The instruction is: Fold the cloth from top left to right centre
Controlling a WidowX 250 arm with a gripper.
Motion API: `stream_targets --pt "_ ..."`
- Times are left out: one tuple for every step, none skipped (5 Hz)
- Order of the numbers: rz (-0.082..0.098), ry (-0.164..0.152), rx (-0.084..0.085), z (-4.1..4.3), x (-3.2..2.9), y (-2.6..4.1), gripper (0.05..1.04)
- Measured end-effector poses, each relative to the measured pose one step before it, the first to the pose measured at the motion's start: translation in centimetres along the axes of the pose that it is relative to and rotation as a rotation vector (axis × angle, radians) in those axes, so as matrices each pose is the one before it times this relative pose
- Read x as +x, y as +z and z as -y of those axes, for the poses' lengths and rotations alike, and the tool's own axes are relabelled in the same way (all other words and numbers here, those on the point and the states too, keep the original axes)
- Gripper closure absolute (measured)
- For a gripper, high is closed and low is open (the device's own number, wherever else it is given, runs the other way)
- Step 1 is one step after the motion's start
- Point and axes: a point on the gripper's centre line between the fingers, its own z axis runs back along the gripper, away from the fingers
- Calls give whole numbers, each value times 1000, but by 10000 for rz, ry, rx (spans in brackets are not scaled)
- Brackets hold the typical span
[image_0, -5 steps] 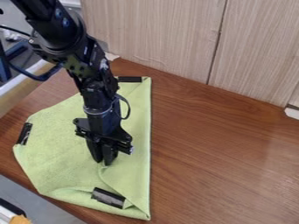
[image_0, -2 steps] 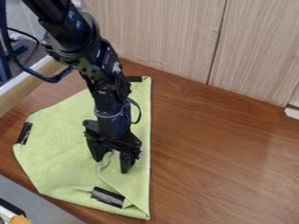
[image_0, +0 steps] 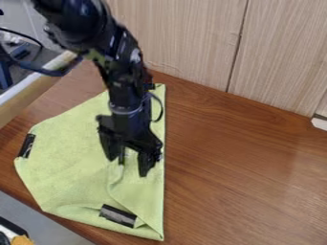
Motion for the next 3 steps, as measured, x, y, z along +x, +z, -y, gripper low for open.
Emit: stream_targets --pt "372 -292 -78 602 583 2217 84" --pt "303 -252 -31 263 416 1900 84" --pt "15 0 3 1 3 75 84"
